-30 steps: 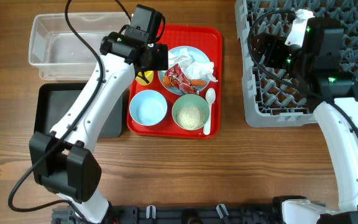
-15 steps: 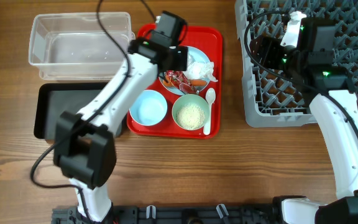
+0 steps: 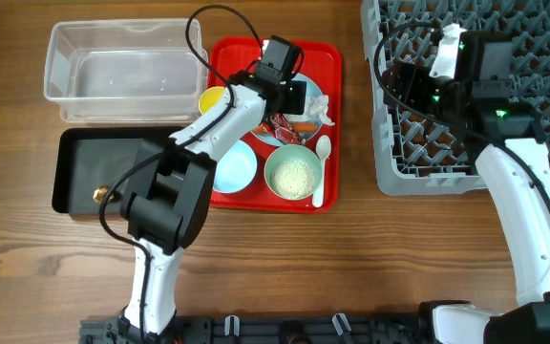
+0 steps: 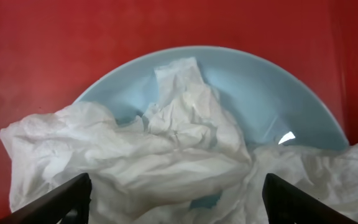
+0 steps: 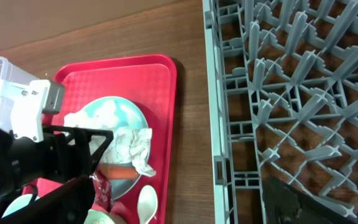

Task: Sort waste into correct bins and load items into the dishwasher rack
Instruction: 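Carry the tissues into the clear plastic bin and release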

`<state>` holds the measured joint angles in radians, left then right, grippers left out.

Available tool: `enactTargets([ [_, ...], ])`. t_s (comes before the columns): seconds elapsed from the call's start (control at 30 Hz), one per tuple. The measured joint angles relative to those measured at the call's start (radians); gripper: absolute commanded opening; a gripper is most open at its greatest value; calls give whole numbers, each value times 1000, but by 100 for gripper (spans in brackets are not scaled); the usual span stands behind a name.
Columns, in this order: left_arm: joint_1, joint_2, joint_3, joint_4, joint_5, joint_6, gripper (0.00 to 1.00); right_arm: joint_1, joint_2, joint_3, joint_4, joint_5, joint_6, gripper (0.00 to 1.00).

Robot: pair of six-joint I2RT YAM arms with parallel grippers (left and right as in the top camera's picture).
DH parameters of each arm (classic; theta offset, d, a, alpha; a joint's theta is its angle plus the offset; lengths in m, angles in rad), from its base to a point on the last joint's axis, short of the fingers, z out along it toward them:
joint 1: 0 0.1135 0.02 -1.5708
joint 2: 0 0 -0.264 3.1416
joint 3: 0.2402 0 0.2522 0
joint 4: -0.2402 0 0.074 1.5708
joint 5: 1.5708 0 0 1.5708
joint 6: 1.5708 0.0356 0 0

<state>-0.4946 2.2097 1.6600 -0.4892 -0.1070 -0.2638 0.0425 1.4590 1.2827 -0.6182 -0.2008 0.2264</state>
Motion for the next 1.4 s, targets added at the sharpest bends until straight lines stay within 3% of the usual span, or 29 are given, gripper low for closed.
enactTargets([
  [0.17,0,47,0,1,-3,-6,39,0,0,0,-3,0,-4,90],
  [0.27,3,48,0,8,-3,-2,4,0,0,0,-4,0,-4,90],
  [0.6,4,34,92,-31,14,-5,4,0,0,0,-6,0,-4,90],
  [0.83,20,-192,157,-127,26,-5,4,0,0,0,-6,0,-4,90],
  [1.07,231,-411,165,-245,13,-4,4,0,0,0,-5,0,-4,90],
  [1.27,467,-354,168,-326,-23,8,4,0,0,0,-4,0,-4,90],
  [1.3,484,-331,168,-336,-24,12,20,0,0,0,-5,0,-4,90],
  [1.33,499,-305,168,-347,-24,13,45,0,0,0,-6,0,-4,90],
  [1.37,510,-281,168,-356,-24,17,82,0,0,0,-6,0,-4,90],
  [1.4,522,-246,168,-360,-24,20,99,0,0,0,-6,0,-4,90],
])
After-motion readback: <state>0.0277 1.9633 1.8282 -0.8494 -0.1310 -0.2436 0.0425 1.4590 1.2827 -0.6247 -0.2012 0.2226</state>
